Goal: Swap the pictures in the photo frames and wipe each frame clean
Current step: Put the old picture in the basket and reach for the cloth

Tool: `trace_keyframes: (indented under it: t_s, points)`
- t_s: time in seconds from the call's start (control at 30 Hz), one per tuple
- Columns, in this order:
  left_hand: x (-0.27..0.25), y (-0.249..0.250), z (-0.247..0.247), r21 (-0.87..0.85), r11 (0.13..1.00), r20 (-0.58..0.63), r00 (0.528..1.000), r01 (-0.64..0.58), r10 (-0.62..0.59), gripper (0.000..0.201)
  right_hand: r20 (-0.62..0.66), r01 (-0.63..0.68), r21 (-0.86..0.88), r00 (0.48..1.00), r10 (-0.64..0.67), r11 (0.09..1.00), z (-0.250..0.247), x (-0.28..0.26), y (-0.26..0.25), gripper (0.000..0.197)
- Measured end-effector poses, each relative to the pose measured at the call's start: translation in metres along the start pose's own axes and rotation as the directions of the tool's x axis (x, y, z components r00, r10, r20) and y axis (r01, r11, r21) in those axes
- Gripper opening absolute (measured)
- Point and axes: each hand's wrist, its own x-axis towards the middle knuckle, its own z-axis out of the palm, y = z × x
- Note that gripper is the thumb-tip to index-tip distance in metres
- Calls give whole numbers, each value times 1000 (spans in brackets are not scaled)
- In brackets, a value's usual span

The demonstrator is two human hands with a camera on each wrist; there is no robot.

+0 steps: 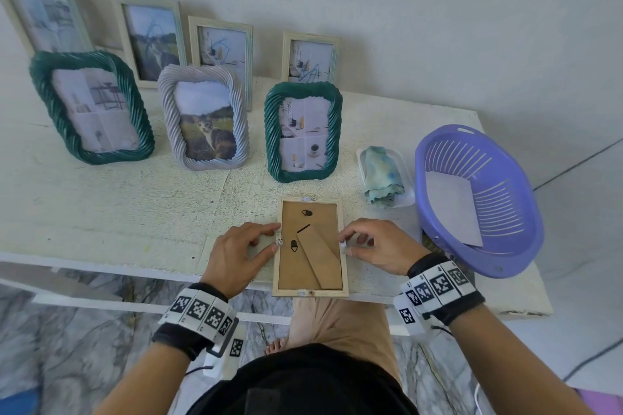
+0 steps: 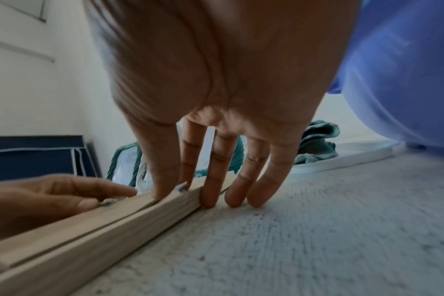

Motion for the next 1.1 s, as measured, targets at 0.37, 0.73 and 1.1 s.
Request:
trace_keyframes:
  t_s: [0.37,0.73,1.1]
  points:
    - [-1,3,-1,4,999,-9,999,50,-50,34,-118,20,-118,992,-34,993,17,13,-5,19]
    - [10,17,2,54,998,43,999,23,-25,32,-144,-27,-135,990,7,990,21,10,-9,18]
    - [16,17,4,116,992,93,994,47,-58,29,-171,-50,-353,985,-12,934,4,26,-33,26]
